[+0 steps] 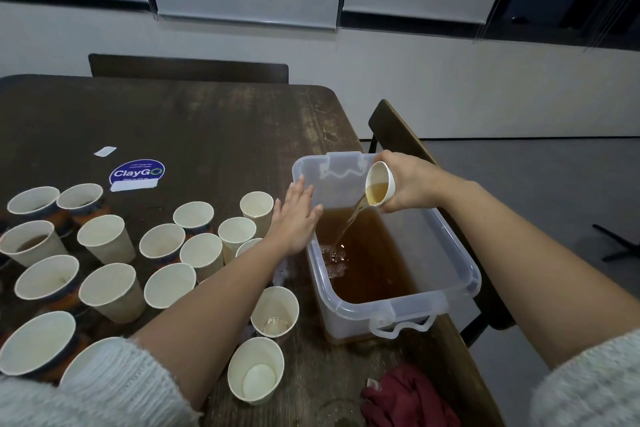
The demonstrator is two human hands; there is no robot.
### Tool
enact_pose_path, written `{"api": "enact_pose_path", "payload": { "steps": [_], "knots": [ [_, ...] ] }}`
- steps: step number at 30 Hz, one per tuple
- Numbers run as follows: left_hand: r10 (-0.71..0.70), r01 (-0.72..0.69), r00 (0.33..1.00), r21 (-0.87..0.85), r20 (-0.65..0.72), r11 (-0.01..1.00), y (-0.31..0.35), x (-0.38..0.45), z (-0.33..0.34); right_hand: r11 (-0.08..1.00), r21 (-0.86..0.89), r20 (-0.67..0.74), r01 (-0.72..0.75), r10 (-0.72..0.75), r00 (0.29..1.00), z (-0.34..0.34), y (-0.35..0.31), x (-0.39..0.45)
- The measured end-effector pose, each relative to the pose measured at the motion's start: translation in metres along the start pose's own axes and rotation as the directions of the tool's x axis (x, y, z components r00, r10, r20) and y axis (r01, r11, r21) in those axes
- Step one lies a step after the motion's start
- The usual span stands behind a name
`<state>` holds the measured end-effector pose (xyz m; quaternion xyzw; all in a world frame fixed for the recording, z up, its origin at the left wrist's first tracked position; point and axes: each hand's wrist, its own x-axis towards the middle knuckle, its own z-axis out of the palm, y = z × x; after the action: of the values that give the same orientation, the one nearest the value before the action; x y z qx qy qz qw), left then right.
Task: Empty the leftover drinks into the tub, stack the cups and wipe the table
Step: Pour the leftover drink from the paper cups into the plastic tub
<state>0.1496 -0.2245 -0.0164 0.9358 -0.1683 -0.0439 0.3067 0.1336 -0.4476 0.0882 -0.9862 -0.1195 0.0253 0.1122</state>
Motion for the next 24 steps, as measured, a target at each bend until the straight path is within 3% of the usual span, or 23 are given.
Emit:
{"api": "enact_pose_path", "payload": {
  "steps": [10, 24],
  "knots": [
    [-0.002, 0.002, 1.000, -0.011, -0.003, 1.000, 0.000, 0.000, 0.001, 0.972, -0.219, -0.002, 0.091, -0.094, 0.996, 0.003, -0.002, 0.007],
    [-0.001, 0.001, 1.000, -0.006, -0.004, 1.000, 0.000, 0.000, 0.001, 0.749, -0.619, 0.081, 0.237, -0.239, 0.968, 0.014, -0.014, 0.018]
  ]
}}
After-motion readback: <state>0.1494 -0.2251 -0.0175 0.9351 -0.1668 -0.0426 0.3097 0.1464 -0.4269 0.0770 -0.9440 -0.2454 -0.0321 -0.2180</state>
